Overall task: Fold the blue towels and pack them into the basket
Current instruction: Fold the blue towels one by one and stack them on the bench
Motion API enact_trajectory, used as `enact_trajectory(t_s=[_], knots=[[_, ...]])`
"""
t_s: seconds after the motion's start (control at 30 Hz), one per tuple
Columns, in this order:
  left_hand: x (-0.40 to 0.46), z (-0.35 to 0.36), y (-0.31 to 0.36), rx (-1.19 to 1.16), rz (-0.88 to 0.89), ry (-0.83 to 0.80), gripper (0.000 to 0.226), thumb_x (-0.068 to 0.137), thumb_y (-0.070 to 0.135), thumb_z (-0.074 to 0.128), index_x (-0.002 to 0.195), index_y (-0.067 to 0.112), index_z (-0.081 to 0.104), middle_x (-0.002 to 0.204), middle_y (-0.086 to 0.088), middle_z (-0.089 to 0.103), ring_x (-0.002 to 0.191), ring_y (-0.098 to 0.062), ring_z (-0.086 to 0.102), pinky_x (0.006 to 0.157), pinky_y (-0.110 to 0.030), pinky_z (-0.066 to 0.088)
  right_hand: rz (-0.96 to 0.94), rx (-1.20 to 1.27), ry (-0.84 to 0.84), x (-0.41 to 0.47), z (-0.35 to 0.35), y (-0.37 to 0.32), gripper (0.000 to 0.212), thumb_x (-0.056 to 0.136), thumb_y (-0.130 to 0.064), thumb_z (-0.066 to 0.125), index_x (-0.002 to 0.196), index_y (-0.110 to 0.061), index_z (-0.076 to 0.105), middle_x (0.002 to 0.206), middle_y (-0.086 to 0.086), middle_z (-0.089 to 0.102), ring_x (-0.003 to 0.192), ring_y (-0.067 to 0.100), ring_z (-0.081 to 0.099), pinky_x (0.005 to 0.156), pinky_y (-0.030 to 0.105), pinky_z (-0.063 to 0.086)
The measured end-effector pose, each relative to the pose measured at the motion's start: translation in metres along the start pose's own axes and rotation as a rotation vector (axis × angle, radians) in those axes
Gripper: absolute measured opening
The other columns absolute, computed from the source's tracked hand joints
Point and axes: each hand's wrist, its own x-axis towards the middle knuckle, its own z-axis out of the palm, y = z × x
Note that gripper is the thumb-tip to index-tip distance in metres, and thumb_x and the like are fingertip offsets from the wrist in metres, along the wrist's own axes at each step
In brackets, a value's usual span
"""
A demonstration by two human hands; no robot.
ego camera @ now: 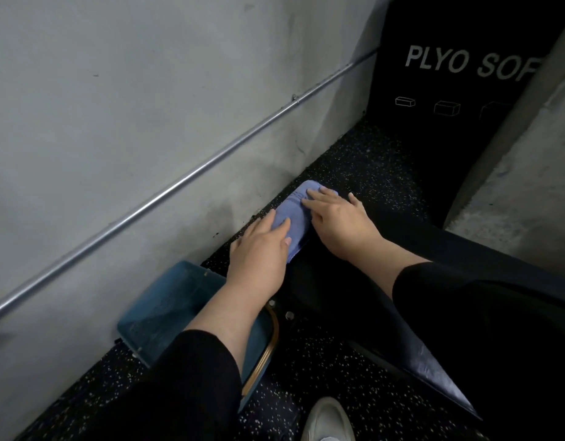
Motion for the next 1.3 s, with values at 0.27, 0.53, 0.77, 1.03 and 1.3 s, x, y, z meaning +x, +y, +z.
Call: enact_trajectory(t_s=[0.27,0.53,0.77,1.03,1.3], knots=[[-0.003,-0.007,0.012,-0.002,-0.008,0.01,0.049,0.108,0.038,0.035,0.155,0.029,0.035,0.166,-0.002,0.023,0.153,-0.02,0.015,0.121,-0.047,0.02,0.016,0.205,-0.036,-0.01,-0.022,0.0,0.046,0.107,-0.025,0.032,0.153,-0.023,0.038,0.164,-0.006,0.026,0.154,0.011,0.011,0.125,0.048,0.006],[-0.013,-0.03,0.071,-0.131,0.115,0.209,0.04,0.103,0.03,0.05,0.139,0.014,0.057,0.148,-0.008,0.052,0.138,-0.027,0.044,0.114,-0.043,0.034,0.122,0.35,0.194,-0.076,-0.069,0.022,0.04,0.105,-0.025,0.047,0.144,-0.018,0.052,0.159,-0.002,0.037,0.151,0.012,0.024,0.124,0.045,0.018],[-0.068,-0.045,0.216,-0.388,0.315,0.179,0.029,0.104,0.033,0.05,0.127,0.022,0.064,0.115,0.003,0.068,0.106,-0.015,0.061,0.085,-0.029,0.045,0.26,0.358,0.339,-0.234,-0.145,0.069,0.036,0.104,-0.031,0.05,0.138,-0.021,0.058,0.152,-0.011,0.047,0.141,0.005,0.041,0.117,0.027,0.033],[-0.172,0.0,0.373,-0.449,0.515,-0.109,0.029,0.103,0.035,0.05,0.126,0.025,0.064,0.109,0.013,0.063,0.102,-0.008,0.057,0.084,-0.027,0.044,0.51,0.11,0.446,-0.443,-0.202,0.153,0.032,0.1,-0.027,0.057,0.13,-0.016,0.064,0.133,-0.003,0.064,0.123,0.013,0.058,0.106,0.027,0.044],[-0.228,0.061,0.449,-0.407,0.608,-0.277,0.029,0.103,0.035,0.051,0.127,0.025,0.065,0.119,0.009,0.066,0.111,-0.011,0.058,0.09,-0.027,0.043,0.61,-0.148,0.79,-0.526,-0.254,0.212,0.031,0.089,-0.027,0.062,0.113,-0.011,0.071,0.108,0.008,0.068,0.099,0.031,0.063,0.089,0.043,0.05]])
